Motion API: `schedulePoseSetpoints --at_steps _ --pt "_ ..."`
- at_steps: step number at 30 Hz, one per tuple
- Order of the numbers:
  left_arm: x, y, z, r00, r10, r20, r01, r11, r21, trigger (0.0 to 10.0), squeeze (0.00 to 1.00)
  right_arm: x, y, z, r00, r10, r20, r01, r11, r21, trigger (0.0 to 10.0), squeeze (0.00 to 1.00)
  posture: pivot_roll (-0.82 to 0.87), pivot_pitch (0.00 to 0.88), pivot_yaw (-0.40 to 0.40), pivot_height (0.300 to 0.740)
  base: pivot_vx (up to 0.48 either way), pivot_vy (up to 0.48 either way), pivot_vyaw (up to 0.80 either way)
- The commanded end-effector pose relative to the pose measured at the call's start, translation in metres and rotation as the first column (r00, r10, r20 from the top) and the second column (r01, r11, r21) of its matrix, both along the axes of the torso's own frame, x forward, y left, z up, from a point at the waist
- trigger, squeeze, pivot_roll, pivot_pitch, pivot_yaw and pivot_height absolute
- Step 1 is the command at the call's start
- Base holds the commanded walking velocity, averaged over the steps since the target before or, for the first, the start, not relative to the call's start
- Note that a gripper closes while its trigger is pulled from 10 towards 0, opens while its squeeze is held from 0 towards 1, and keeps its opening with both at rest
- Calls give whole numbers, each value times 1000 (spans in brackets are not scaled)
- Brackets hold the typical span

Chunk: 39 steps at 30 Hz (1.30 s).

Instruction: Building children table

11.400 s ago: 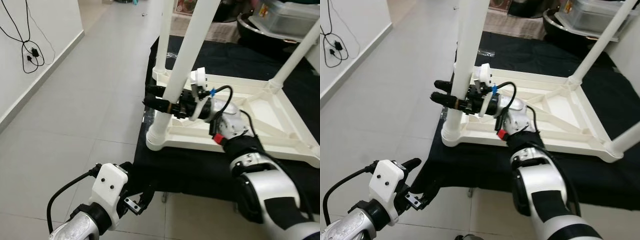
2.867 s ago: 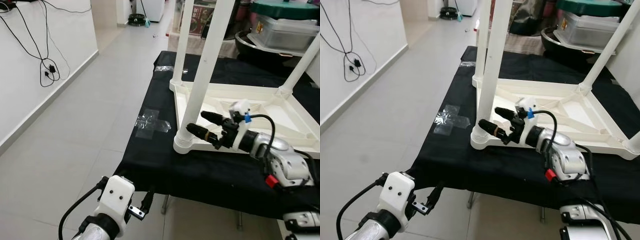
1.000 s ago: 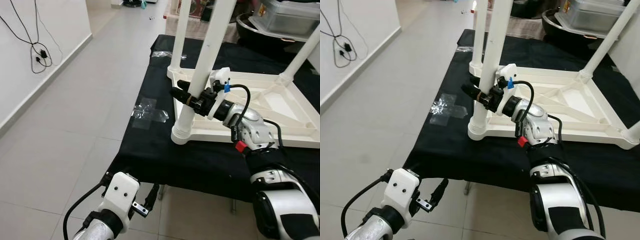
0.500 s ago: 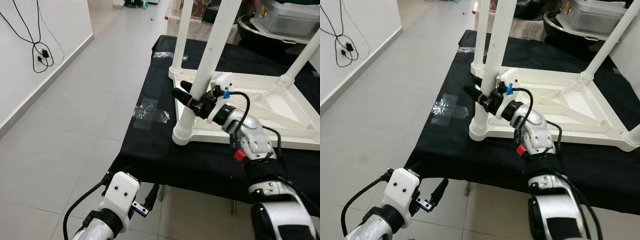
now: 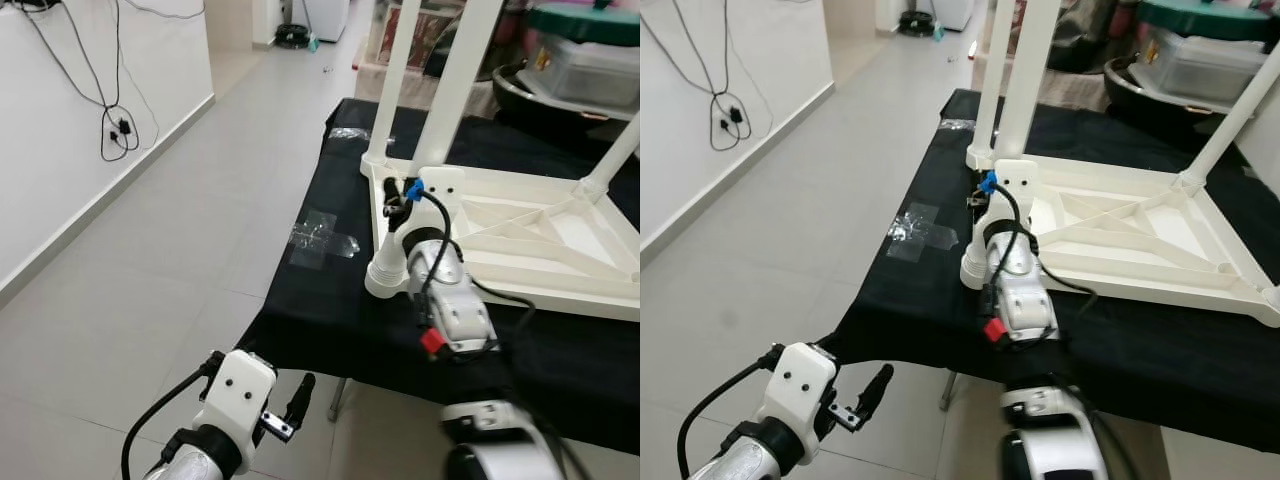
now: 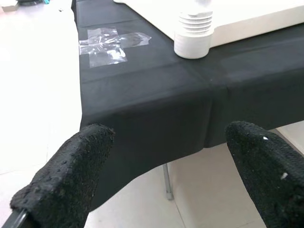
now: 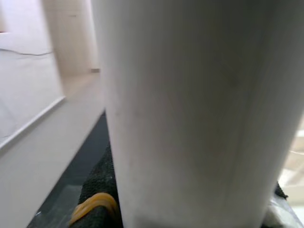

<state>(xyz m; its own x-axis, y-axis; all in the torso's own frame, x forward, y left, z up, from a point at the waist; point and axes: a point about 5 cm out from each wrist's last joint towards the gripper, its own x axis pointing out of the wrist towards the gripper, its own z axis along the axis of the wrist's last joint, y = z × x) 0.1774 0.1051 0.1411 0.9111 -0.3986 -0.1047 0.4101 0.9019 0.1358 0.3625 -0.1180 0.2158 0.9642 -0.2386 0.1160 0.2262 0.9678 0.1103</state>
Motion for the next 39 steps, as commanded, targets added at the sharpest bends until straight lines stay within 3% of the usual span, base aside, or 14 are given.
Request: schedulePoseSetpoints --at_steps 1,9,10,14,15,18,19,21,26,29,30,33,34,39 --pt "-1 -2 0 1000 -16 -2 16 1000 5 10000 0 -6 -2 -31 969 -190 -158 201 978 56 0 0 143 126 -114 740 0 0 0" --pt "-2 -4 0 1000 -19 -6 19 1000 3 10000 0 -6 33 -23 943 -275 -187 306 938 164 0 0 159 130 -122 740 0 0 0" --pt "-2 -5 0 1000 -19 -6 19 1000 3 10000 0 -5 38 -21 951 -248 -185 281 944 175 10000 0 155 129 -121 740 0 0 0" --pt "-2 -5 0 1000 -22 -8 22 1000 0 10000 0 -5 47 -15 980 -144 -138 166 973 160 10000 0 148 128 -123 740 0 0 0" --pt "-2 -5 -1 1000 -22 -10 22 1000 -1 10000 0 -6 49 -12 988 -103 -112 120 980 158 10000 1000 143 128 -122 740 0 0 0" --pt "-2 -6 -1 1000 -22 -12 22 1000 -4 10000 0 -7 48 -7 995 -59 -78 71 986 154 10000 1000 136 127 -124 740 0 0 0" --pt "-1 -6 -2 1000 -22 -13 22 1000 -4 10000 0 -7 45 -5 998 -35 -57 43 988 148 10000 102 137 124 -121 740 0 0 0" --pt "-1 -6 -2 1000 -21 -13 21 1000 -5 10000 0 -7 41 -2 1000 1 -28 3 988 152 10000 0 135 123 -122 740 0 0 0" --pt "-1 -6 -3 1000 -20 -13 20 1000 -5 10000 0 -6 39 6 977 201 71 -208 971 115 10000 0 138 122 -123 740 0 0 0" --pt "0 -6 -3 1000 -21 -12 21 1000 -6 10000 0 -4 22 1 928 358 102 -366 928 73 10000 0 133 120 -122 740 0 0 0" --pt "0 -5 -3 1000 -21 -13 21 1000 -3 10000 0 -5 15 3 868 475 145 -487 871 66 10000 0 134 118 -123 740 0 0 0" --pt "0 -5 -3 1000 -21 -14 21 1000 -3 10000 0 -6 13 4 851 501 156 -515 855 60 10000 0 134 118 -123 740 0 0 0" --pt "0 -5 -4 1000 -20 -14 20 1000 -1 10000 0 1 -2 0 837 534 122 -542 839 44 10000 0 140 119 -119 740 0 0 0" --pt "0 -5 -4 1000 -21 -14 21 1000 1 10000 0 15 -27 3 805 586 94 -587 809 -14 10000 0 139 116 -121 740 0 0 0"
